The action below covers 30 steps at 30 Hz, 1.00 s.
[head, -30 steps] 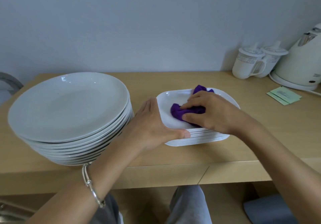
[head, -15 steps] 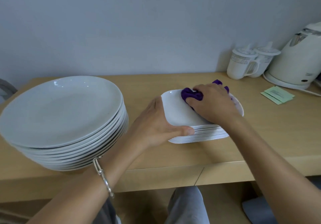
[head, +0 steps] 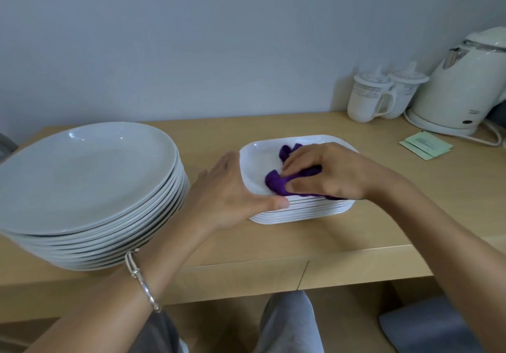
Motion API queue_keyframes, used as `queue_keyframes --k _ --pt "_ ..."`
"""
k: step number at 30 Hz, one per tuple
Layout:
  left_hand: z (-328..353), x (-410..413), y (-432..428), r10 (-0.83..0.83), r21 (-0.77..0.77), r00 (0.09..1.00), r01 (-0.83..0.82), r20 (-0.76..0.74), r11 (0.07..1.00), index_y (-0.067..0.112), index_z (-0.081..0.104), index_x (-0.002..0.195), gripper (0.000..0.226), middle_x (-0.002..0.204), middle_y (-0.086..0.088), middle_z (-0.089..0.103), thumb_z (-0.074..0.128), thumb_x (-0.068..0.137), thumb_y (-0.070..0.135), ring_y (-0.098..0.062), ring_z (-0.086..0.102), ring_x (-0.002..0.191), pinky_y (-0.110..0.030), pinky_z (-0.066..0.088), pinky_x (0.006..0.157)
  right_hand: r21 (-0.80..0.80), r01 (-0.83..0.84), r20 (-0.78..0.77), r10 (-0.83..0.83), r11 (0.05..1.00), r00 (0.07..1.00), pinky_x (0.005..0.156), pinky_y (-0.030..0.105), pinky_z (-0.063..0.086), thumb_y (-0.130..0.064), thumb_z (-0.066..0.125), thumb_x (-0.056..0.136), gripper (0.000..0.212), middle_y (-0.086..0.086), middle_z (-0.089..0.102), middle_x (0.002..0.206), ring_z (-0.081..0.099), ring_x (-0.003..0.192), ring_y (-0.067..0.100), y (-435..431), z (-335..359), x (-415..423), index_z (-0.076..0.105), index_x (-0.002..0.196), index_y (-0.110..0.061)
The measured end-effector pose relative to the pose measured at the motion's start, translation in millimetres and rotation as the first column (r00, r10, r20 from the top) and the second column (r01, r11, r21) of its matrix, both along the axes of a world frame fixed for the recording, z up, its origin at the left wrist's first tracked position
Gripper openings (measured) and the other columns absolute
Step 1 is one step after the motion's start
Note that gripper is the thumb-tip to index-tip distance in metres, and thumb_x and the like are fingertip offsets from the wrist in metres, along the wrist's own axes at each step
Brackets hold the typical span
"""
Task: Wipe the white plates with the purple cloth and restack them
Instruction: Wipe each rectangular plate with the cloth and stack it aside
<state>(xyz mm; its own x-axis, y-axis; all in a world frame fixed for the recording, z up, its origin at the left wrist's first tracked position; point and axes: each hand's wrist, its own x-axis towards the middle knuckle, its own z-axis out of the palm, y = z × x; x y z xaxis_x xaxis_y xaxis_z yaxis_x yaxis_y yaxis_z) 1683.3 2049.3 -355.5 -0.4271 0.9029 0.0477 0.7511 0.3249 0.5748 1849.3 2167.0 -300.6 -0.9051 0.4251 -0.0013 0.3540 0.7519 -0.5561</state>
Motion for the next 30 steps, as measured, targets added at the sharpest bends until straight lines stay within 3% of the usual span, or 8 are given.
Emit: queue_keyframes --k 4,9,15,18,20,23,26,30 --pt "12.6 7.3 -8.9 0.014 -0.076 0.998 -0.019 -0.066 0.997 0.036 0.035 0.141 0.108 0.135 0.015 0.046 0.062 0.049 0.085 -0.014 0.045 0.127 -0.045 0.041 0.103 0.144 0.217 -0.035 -0.214 0.965 0.976 0.085 0.022 0.038 -0.035 0.067 0.082 0.012 -0.007 0.064 0.105 0.055 0.102 0.012 20.7 2.5 18.1 0.073 0.092 -0.034" --pt "19.3 10.1 -9.7 -0.04 -0.082 0.998 0.037 -0.043 0.996 0.044 0.03 0.142 0.095 0.136 0.02 0.045 0.069 0.061 0.075 -0.009 0.042 0.128 -0.043 0.038 0.105 0.282 0.423 -0.127 -0.404 0.861 0.906 0.087 0.041 0.044 -0.044 0.051 0.081 0.028 0.008 0.061 0.095 0.05 0.101 0.035 17.8 -25.7 -41.8 0.071 0.094 -0.03" --pt "23.8 15.1 -7.3 -0.056 -0.01 0.998 0.056 0.007 0.998 0.047 0.051 0.101 0.054 0.096 0.023 0.066 0.073 0.055 0.064 -0.005 0.062 0.094 -0.047 0.049 0.091 0.178 0.114 -0.17 -0.083 0.978 0.982 0.072 0.041 0.041 -0.028 0.058 0.083 0.029 0.009 0.051 0.075 0.049 0.08 0.03 -25.0 -22.4 -62.3 0.059 0.056 -0.02" --pt "22.3 9.9 -7.3 0.026 -0.121 1.0 -0.028 -0.014 0.992 0.04 0.046 0.118 0.081 0.117 0.02 0.056 0.07 0.051 0.078 -0.011 0.054 0.108 -0.043 0.044 0.099 0.047 -0.076 -0.085 0.08 0.996 0.993 0.078 0.038 0.043 -0.031 0.063 0.081 0.018 0.008 0.062 0.08 0.055 0.085 0.021 -17.8 -10.7 -30.6 0.071 0.069 -0.021" --pt "16.5 5.1 -4.9 0.035 -0.12 0.998 -0.042 -0.054 0.992 0.037 0.042 0.13 0.103 0.125 0.02 0.054 0.063 0.043 0.088 -0.012 0.054 0.116 -0.046 0.042 0.101 -0.019 -0.07 -0.013 0.07 0.997 0.997 0.089 0.019 0.04 -0.031 0.069 0.081 0.007 -0.007 0.066 0.098 0.055 0.097 0.003 -7.7 -3.2 -8.8 0.075 0.083 -0.029" --pt "13.5 2.9 -4.2 0.008 -0.126 0.995 -0.021 -0.099 0.992 0.04 0.039 0.137 0.11 0.132 0.019 0.052 0.054 0.041 0.092 -0.011 0.05 0.126 -0.05 0.039 0.104 0.047 0.059 0.005 -0.059 0.997 0.998 0.08 -0.003 0.03 -0.029 0.073 0.079 0.01 -0.018 0.062 0.107 0.05 0.096 -0.007 16.3 4.8 16.3 0.074 0.086 -0.036" --pt "15.3 3.1 -5.9 -0.014 -0.148 0.994 -0.002 -0.11 0.989 0.039 0.035 0.14 0.111 0.137 0.019 0.048 0.051 0.043 0.091 -0.01 0.045 0.13 -0.049 0.036 0.106 0.187 0.244 -0.038 -0.241 0.952 0.97 0.068 0.014 0.032 -0.036 0.066 0.083 0.011 -0.008 0.06 0.101 0.052 0.095 0.01 32.8 1.2 13.5 0.073 0.091 -0.035" --pt "20.5 4.8 -7.0 -0.035 -0.17 0.995 0.02 -0.09 0.985 0.036 0.031 0.143 0.114 0.14 0.018 0.044 0.047 0.043 0.09 -0.01 0.041 0.131 -0.046 0.032 0.108 0.309 0.395 -0.13 -0.373 0.865 0.919 0.083 0.032 0.041 -0.04 0.056 0.087 0.02 0.003 0.05 0.091 0.048 0.106 0.031 25.8 -20.9 -38.3 0.069 0.097 -0.028"
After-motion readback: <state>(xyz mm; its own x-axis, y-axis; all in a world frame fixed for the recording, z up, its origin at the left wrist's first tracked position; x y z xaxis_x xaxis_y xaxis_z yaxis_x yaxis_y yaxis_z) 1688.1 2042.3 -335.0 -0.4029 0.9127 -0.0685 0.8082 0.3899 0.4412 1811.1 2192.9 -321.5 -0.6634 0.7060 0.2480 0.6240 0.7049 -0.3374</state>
